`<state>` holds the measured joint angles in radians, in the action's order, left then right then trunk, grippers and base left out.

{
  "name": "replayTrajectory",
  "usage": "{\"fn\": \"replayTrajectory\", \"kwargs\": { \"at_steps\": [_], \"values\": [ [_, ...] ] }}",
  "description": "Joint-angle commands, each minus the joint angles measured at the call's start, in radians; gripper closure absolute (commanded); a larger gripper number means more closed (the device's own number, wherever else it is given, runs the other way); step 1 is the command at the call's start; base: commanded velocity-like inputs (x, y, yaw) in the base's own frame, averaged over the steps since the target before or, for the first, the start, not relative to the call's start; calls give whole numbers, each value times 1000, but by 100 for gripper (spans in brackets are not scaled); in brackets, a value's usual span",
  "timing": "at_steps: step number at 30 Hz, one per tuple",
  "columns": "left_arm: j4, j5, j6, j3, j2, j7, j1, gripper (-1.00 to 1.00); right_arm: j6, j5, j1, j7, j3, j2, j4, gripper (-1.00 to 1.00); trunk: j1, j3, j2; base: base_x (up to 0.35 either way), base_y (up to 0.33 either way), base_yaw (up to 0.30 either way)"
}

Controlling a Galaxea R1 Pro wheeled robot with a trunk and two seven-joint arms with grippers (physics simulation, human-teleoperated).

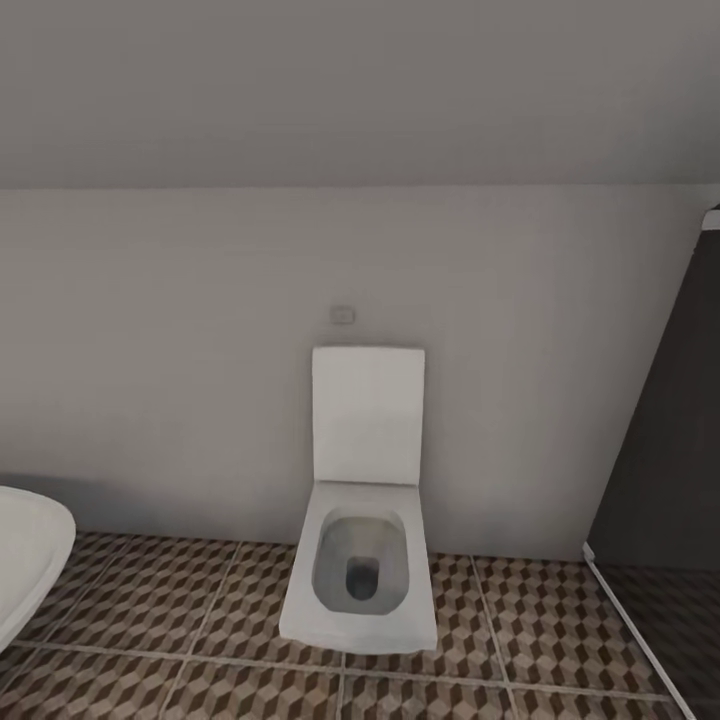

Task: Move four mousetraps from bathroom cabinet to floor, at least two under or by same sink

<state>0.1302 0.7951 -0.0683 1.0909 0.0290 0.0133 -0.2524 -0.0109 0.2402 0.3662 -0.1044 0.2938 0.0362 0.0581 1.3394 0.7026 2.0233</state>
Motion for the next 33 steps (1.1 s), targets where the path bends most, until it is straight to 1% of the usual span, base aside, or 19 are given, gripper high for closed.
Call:
{"fn": "replayTrajectory", "kwargs": {
  "at_steps": [1, 28, 33],
  "values": [
    [0, 12, -4, 8, 0, -3, 0, 100, -2, 12, 0, 2, 8, 0, 0, 100, 4, 4, 8, 0, 0, 0],
    [0, 12, -4, 7, 2, -3, -1, 100, -3, 17, 0, 3, 7, -1, 0, 100, 107, 89, 197, 0, 0, 0],
    [0, 12, -4, 7, 2, -3, -1, 100, 0, 22, 0, 2, 7, -1, 0, 100, 126, 104, 232, 0, 0, -132]
  ]
}}
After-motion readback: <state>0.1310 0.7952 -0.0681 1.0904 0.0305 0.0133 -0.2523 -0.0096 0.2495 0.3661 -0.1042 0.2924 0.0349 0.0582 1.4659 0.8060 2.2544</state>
